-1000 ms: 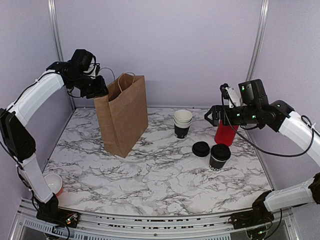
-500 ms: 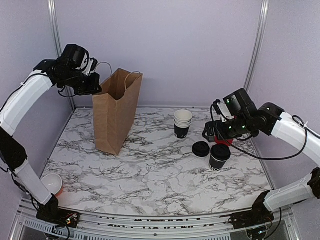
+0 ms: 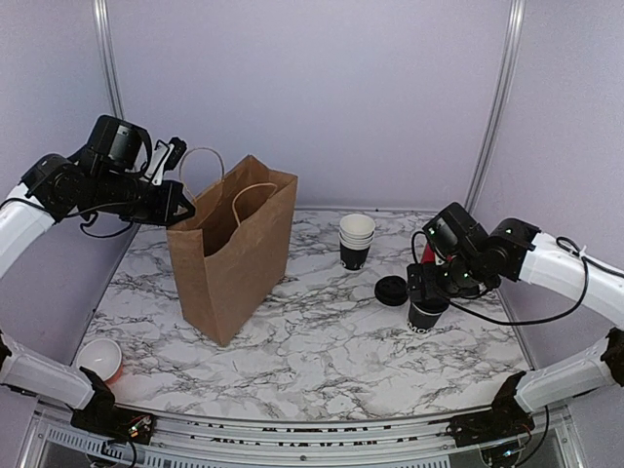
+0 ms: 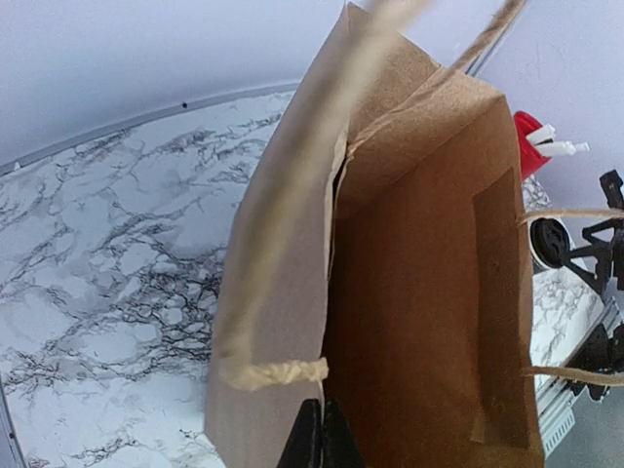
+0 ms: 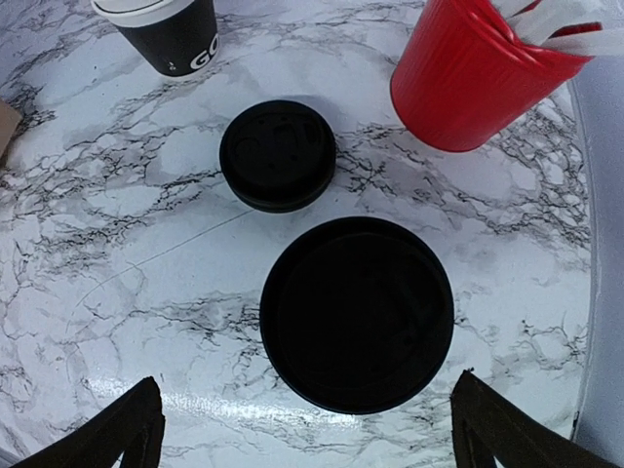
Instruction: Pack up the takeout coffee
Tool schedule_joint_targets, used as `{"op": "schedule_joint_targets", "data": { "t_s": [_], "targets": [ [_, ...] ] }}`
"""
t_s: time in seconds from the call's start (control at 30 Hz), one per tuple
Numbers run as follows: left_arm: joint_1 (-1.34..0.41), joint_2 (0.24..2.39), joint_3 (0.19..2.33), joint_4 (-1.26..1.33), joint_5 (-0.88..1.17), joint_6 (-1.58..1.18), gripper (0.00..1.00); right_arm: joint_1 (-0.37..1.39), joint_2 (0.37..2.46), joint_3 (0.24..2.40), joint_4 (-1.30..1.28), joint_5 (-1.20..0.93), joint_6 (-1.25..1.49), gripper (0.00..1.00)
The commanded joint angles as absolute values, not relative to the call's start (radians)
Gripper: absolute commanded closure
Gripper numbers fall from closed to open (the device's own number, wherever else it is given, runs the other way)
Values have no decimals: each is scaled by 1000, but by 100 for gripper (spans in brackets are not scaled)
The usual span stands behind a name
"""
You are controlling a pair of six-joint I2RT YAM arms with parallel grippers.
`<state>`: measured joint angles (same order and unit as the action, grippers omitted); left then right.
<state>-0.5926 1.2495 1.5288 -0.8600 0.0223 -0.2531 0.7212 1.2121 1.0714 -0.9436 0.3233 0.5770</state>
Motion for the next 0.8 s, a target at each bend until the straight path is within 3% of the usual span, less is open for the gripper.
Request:
{"op": "schedule_joint_targets", "data": {
  "t_s": [0.0, 0.27, 0.77],
  "targets": [
    [-608, 1192, 1476, -770, 103, -248, 100, 727, 1233, 1065, -927, 405, 625, 0],
    [-610, 1142, 1440, -734, 212, -280, 100, 625, 1228, 1011, -870, 309, 551, 0],
    [-610, 1141, 1433, -689, 308, -311, 100, 578, 1282, 1008, -843, 279, 470, 19]
  ]
}}
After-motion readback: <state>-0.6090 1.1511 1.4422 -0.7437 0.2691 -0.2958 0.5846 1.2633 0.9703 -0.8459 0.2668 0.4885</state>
